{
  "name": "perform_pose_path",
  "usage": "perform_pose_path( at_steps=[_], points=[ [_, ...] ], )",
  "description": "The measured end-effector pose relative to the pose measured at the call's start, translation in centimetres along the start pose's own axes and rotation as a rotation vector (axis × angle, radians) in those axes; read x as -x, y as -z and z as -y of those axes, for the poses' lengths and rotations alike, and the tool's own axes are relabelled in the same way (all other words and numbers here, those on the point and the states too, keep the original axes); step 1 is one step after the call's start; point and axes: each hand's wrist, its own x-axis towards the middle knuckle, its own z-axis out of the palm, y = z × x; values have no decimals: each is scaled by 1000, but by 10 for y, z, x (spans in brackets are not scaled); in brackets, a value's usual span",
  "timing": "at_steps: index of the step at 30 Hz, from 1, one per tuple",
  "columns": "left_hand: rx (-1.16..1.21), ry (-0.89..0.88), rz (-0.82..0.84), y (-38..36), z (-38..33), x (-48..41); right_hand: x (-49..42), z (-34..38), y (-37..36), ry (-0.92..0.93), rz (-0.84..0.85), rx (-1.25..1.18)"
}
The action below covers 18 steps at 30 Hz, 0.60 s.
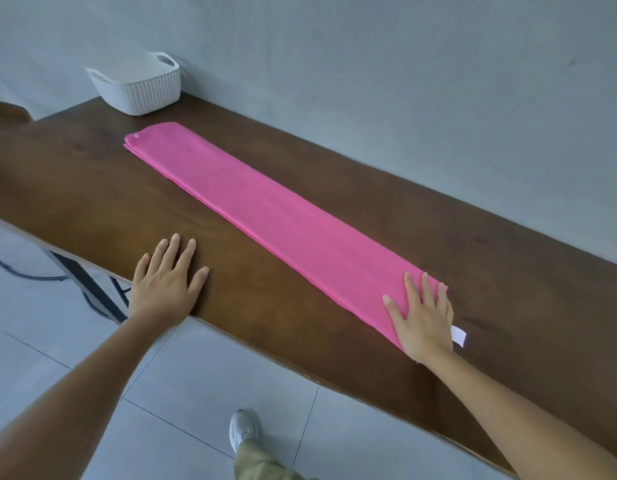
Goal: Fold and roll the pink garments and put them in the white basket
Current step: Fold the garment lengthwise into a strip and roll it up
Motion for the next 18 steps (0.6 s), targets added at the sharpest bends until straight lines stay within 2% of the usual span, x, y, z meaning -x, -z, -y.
perform_pose_path(
  at_steps=[10, 18],
  points=[
    [53, 123, 36, 2, -24, 32, -1, -2, -2, 15, -23, 11],
    [105, 293, 13, -1, -76, 75, -1, -5, -4, 55, -24, -27]
  ],
)
